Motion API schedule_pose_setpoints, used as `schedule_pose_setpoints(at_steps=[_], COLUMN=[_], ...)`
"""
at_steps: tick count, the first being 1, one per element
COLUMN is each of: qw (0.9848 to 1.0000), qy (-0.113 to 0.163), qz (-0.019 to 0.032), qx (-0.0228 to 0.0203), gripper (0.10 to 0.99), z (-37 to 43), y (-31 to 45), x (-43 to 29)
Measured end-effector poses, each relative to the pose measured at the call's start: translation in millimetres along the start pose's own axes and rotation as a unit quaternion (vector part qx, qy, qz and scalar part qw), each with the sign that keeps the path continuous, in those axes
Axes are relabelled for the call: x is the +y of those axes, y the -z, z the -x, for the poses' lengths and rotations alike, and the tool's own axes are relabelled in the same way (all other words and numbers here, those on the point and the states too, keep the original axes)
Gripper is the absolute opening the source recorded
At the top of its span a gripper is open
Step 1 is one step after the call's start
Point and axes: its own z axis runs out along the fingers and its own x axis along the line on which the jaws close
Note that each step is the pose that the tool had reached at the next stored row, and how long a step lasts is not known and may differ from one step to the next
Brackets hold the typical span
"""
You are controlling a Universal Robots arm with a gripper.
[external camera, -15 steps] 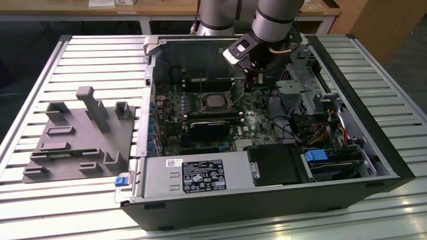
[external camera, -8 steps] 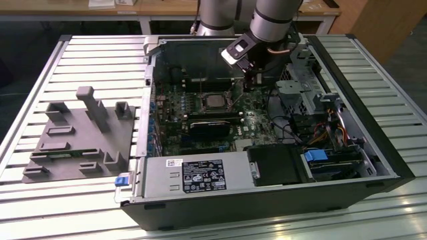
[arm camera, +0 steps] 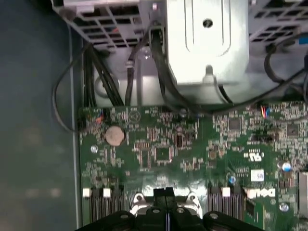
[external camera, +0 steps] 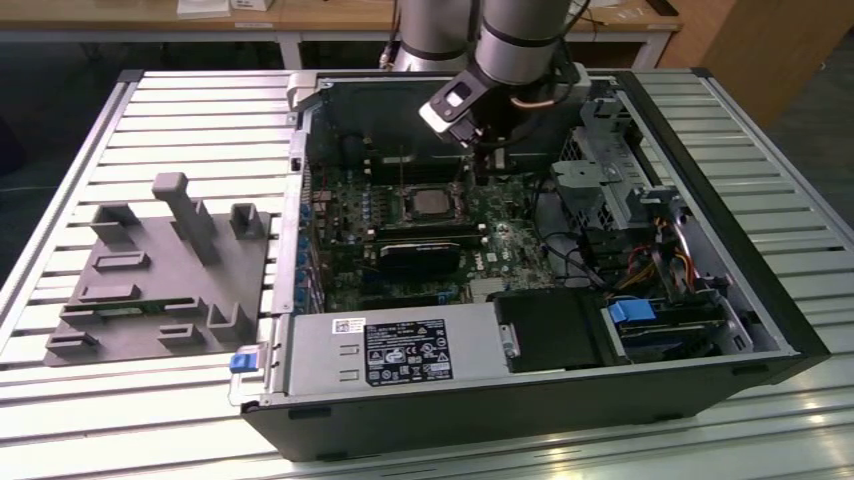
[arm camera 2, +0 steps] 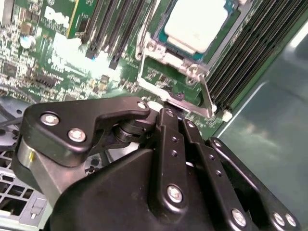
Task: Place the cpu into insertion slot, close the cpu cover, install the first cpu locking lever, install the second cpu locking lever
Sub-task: 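Close the cpu cover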
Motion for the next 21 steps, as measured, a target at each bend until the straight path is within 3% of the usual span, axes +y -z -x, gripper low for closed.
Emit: schedule_pose_setpoints(at_steps=[6,15,21], qw=[0.9999,0.9997,0.9994], qy=[0.001,0.001,0.002], qz=[0.0149,0.0223,0.0355], qx=[0.0008,0.001,0.0006], gripper=[0.106,0.106,0.106], z=[0.9,1.4,2.4], y=[-0.8,-1.1,-2.9], x=[-17.1,-26.5,-41.7])
